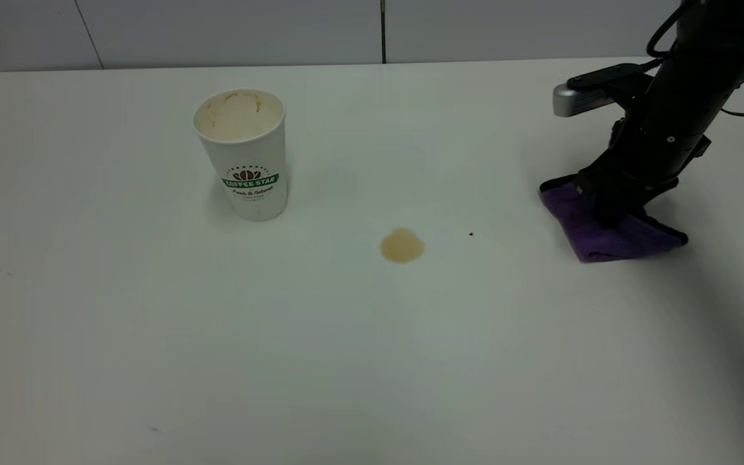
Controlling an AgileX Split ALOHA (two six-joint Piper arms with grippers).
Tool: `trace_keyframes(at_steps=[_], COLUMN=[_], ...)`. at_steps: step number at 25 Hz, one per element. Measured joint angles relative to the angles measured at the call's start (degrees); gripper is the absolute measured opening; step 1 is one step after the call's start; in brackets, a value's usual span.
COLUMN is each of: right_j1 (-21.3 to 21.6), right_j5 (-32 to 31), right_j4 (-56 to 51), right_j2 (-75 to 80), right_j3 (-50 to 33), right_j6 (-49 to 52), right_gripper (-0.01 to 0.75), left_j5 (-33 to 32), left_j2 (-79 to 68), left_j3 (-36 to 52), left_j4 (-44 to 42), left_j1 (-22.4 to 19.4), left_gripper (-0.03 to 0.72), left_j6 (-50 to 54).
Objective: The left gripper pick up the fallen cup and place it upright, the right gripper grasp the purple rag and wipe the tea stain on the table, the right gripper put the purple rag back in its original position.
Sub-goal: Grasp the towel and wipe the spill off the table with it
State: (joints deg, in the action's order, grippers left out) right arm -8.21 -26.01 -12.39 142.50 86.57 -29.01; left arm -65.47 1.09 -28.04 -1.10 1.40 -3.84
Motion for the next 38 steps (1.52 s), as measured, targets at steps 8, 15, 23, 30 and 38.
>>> trace_keyframes(at_steps=[8,15,23,30,38], right_j1=[-8.7,-16.4,-25.6,-31.4,-23.9], right_j5=[0.0,-2.0,-10.8,-22.2,-17.9], right_j4=[-1.4,-1.8,-1.8,-0.3,12.4], right_j2=[1.5,4.2,5.9,5.9,6.0], right_j3=[4.8,13.2,16.5,16.5,16.5], right_j6=[-1.0,-1.0,-1.0,-3.5,9.9], right_gripper=[0.048,0.048,0.048,0.048,0.048], left_j5=[0.0,0.0,0.0,0.0,0.0], left_j2=[0.0,0.0,0.0,0.0,0.0], left_j3=[0.0,0.0,0.0,0.0,0.0], left_j4=[0.0,0.0,0.0,0.0,0.0], left_j1=[0.0,0.0,0.0,0.0,0.0], left_gripper=[0.449,0.449,0.449,0.449,0.449], left_j6=[-0.1,-0.1,-0.1,-0.1,-0.1])
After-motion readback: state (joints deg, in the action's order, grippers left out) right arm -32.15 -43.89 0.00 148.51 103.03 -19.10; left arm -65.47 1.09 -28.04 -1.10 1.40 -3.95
